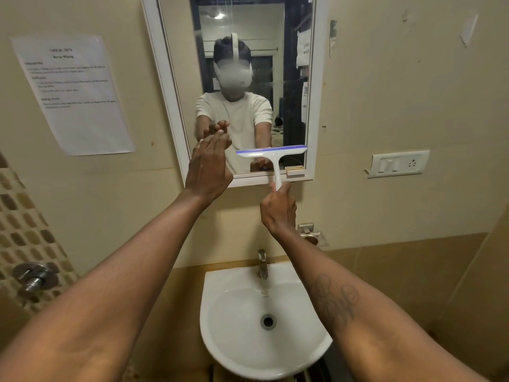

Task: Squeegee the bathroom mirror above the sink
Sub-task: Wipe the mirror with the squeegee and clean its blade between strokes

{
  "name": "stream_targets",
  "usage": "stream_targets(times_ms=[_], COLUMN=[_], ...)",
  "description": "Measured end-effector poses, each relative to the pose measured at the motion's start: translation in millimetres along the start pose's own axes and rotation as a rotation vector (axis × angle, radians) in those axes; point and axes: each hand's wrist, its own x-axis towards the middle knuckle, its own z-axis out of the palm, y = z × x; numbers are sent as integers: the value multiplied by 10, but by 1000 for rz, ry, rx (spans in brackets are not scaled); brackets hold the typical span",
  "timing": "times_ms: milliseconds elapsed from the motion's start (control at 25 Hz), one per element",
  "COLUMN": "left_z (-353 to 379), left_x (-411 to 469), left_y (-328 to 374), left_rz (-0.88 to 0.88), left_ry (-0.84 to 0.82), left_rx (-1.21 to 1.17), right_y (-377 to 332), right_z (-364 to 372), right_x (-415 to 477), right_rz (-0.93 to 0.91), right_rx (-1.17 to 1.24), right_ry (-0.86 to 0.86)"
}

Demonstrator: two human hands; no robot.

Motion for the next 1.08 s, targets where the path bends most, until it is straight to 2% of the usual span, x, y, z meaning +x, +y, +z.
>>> stream_targets(times_ms=[200,560,840,1080], left_z=[30,91,-22,-387], left_x=[-117,-349,-434,-176], left_y=[23,97,48,-125], left_rz=[11,-34,-49,-45], left_ry=[-27,-138,-163,-19], left_rx=[9,17,51,53], right_y=[144,122,-67,-876], right_z=[-6,-125,-123,-172], right_x=[-177,-284,-549,-265], right_rz=[87,89,3,-226], right_rx=[-67,-101,-31,83], right_ry=[-49,-79,-52,34])
